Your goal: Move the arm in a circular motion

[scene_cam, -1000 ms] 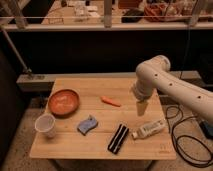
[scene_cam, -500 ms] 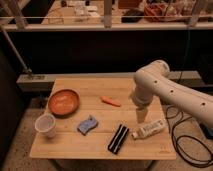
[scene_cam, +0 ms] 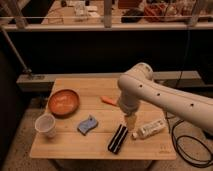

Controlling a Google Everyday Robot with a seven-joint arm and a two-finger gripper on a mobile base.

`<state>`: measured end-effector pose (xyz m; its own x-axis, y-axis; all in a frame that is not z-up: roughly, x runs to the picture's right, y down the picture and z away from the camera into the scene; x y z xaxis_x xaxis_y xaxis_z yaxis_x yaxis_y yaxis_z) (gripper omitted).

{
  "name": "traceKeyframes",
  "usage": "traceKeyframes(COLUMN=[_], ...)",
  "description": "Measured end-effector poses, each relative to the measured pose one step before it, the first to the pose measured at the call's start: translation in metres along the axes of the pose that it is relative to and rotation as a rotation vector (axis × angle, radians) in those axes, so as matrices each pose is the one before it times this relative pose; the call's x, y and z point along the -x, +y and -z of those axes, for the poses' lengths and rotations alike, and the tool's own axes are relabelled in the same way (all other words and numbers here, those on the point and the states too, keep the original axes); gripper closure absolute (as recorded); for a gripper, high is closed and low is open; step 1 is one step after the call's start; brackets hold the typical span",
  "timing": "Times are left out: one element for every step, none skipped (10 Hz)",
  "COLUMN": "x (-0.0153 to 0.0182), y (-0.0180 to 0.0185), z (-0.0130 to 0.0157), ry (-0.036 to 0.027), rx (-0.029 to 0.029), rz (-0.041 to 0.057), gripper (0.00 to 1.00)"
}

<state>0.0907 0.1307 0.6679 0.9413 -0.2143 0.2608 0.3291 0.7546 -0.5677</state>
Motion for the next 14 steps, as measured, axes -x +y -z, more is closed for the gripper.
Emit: traceKeyframes(x=[0.01336,0.00907,0.00836,0.00898,0.00811,0.00596,0.0014,-0.00211,-0.00283,-0.00917,-0.00889,-0.01393,-0.01531,-0.01874], y=[-0.00807,-0.00844,-0.01461,-0.01343,-0.01246,-0.01663,-0.01339,-0.01511,-0.0197,-0.01519,-0.01087,-0.0149,-0.01783,-0.01165], z=[-0.00043,-0.00072,-0.00202,-0.00231,-0.00293,-0.00359,-0.00388,-0.00507,-0.00471,-0.00339,-0.00325,-0.00576,-0.00719,-0.00407], ry=[-0.018,-0.01282,-0.0137,-0.01114,-0.01229,-0.01438,-0.01722,-0.00595,0.00778,0.01445,0.01088,0.03058,0.03393,0.02524], rx=[-0.00938,-0.00811,-0.01256,-0.00828,-0.00539,-0.00774,-0.00392,-0.00167,-0.01046,-0.01358,-0.01299,-0.01768,-0.01804,-0.0144], rz=[0.03021,0.02466,0.03216,0.02758,0.02222,0.02454,0.01256,0.00916,0.00919,-0.00145,-0.00565,-0.00657,-0.01296,-0.02595], gripper=[0.2,0.2,0.2,0.2,0.2,0.2,0.2,0.2,0.2,0.2,0.2,0.2,0.2,0.2])
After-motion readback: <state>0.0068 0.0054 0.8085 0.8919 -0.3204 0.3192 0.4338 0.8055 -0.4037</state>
